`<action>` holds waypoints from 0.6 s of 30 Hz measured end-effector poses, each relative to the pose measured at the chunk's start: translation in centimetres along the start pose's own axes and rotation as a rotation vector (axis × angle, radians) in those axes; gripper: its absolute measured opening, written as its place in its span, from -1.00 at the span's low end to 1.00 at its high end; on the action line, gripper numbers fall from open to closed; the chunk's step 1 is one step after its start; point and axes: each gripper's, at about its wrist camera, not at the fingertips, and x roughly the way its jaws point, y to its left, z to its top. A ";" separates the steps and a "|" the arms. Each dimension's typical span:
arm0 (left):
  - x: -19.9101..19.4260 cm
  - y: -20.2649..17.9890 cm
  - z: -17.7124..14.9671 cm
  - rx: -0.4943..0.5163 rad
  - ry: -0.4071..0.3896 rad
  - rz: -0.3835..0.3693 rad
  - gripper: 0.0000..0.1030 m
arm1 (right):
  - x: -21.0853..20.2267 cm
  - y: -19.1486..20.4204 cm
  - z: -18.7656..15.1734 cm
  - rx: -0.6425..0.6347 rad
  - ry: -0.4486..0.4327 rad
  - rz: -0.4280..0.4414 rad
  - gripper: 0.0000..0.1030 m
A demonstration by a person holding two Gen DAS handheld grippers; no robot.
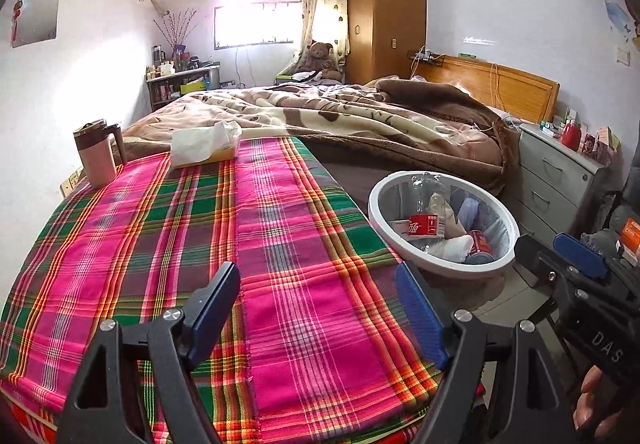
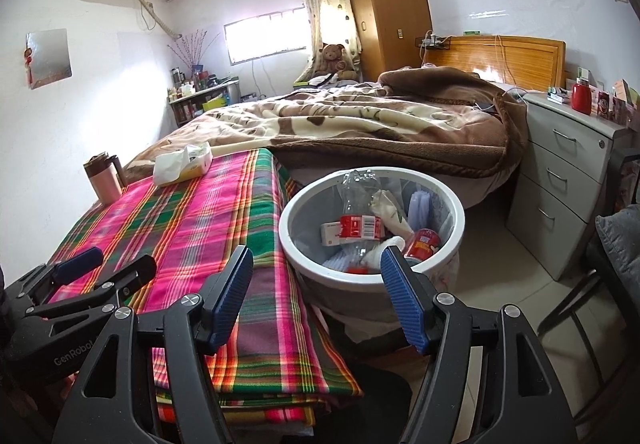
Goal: Collect trash
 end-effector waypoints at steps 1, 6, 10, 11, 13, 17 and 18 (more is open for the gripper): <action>0.0 0.0 0.0 -0.001 0.000 0.001 0.58 | 0.0 -0.1 0.0 0.002 0.000 -0.001 0.32; -0.1 0.0 0.0 -0.003 -0.001 0.001 0.58 | -0.1 0.0 -0.1 0.007 0.000 -0.006 0.32; -0.2 0.0 0.0 -0.002 -0.002 0.001 0.58 | -0.2 0.2 -0.2 0.007 -0.002 -0.005 0.32; -0.2 -0.1 0.0 -0.001 -0.002 0.002 0.58 | -0.2 0.2 -0.2 0.006 -0.002 -0.004 0.32; -0.2 -0.1 0.0 -0.003 -0.003 -0.001 0.58 | -0.1 0.2 -0.2 0.006 0.002 -0.004 0.32; -0.3 -0.1 -0.1 -0.005 -0.002 -0.001 0.58 | -0.2 0.2 -0.2 0.008 0.004 -0.005 0.32; -0.3 -0.1 -0.1 -0.005 -0.002 0.000 0.58 | -0.2 0.2 -0.2 0.008 0.004 -0.005 0.32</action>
